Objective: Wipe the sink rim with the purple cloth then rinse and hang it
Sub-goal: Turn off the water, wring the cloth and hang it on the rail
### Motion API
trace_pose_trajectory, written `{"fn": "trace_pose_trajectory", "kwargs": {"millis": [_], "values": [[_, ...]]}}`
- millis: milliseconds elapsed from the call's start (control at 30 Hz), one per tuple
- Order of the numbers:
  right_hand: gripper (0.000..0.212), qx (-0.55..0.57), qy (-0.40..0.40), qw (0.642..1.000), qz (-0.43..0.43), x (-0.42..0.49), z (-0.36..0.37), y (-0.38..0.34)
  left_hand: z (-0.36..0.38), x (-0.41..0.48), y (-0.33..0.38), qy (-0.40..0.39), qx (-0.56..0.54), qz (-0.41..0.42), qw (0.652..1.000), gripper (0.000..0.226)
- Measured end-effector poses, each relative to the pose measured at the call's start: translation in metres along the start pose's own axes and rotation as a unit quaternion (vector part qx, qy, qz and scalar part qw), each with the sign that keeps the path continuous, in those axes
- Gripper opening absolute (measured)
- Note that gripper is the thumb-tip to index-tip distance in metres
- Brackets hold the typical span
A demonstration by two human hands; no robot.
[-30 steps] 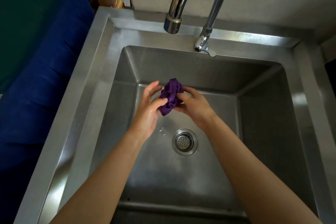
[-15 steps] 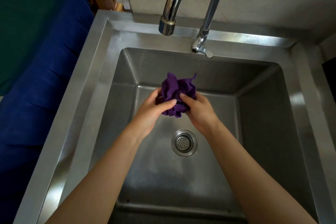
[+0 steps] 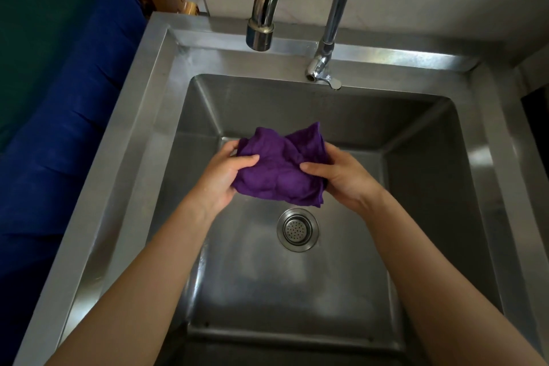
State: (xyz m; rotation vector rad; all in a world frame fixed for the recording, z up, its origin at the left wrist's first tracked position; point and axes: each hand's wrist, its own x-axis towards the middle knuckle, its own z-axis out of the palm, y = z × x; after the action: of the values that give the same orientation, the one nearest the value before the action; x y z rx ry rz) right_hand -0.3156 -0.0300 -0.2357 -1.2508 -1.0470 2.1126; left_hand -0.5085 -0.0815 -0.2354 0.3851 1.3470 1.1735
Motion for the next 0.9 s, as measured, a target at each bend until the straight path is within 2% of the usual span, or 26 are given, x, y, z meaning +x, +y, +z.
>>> {"fn": "trace_pose_trajectory", "kwargs": {"millis": [167,267,367,433,467,533,600,633,700,733,800,900], "values": [[0.037,0.055,0.021,0.998,-0.037,0.002,-0.009,-0.003,-0.004,-0.001,0.003,-0.051,-0.049,-0.009,0.997,0.05],[0.046,0.03,0.031,0.998,-0.056,0.001,-0.012,-0.003,-0.003,-0.006,0.003,-0.09,-0.098,-0.043,0.99,0.047],[0.035,0.024,-0.039,0.997,-0.067,-0.007,-0.019,-0.007,-0.008,-0.009,0.001,-0.112,-0.16,-0.096,0.976,0.033],[0.039,0.06,-0.125,0.989,-0.042,-0.012,-0.026,-0.012,-0.007,-0.01,0.001,-0.1,-0.195,-0.115,0.969,0.023],[0.044,0.066,-0.141,0.988,-0.021,-0.013,-0.026,-0.013,-0.004,-0.01,-0.001,-0.085,-0.2,-0.123,0.968,0.028],[0.047,0.013,-0.074,0.997,-0.006,-0.012,-0.017,-0.01,0.007,-0.009,-0.006,-0.061,-0.212,-0.122,0.968,0.039],[0.025,-0.103,0.046,0.992,-0.055,-0.01,-0.006,-0.006,0.021,-0.01,-0.011,-0.041,-0.211,-0.103,0.971,0.041],[0.018,-0.147,0.082,0.982,-0.089,-0.01,-0.002,-0.005,0.026,-0.01,-0.012,-0.029,-0.209,-0.098,0.973,0.034],[0.022,-0.175,0.093,0.971,-0.134,-0.011,-0.002,-0.007,0.028,-0.01,-0.013,0.0,-0.221,-0.097,0.97,0.009],[0.025,-0.166,0.076,0.972,-0.147,-0.013,-0.003,-0.01,0.025,-0.01,-0.012,0.013,-0.234,-0.103,0.967,0.007],[0.034,-0.163,0.042,0.971,-0.17,-0.016,-0.004,-0.016,0.021,-0.011,-0.011,0.009,-0.246,-0.138,0.959,0.024],[0.04,-0.161,0.02,0.969,-0.187,-0.017,-0.001,-0.021,0.022,-0.013,-0.008,-0.064,-0.205,-0.195,0.957,0.059]]}}
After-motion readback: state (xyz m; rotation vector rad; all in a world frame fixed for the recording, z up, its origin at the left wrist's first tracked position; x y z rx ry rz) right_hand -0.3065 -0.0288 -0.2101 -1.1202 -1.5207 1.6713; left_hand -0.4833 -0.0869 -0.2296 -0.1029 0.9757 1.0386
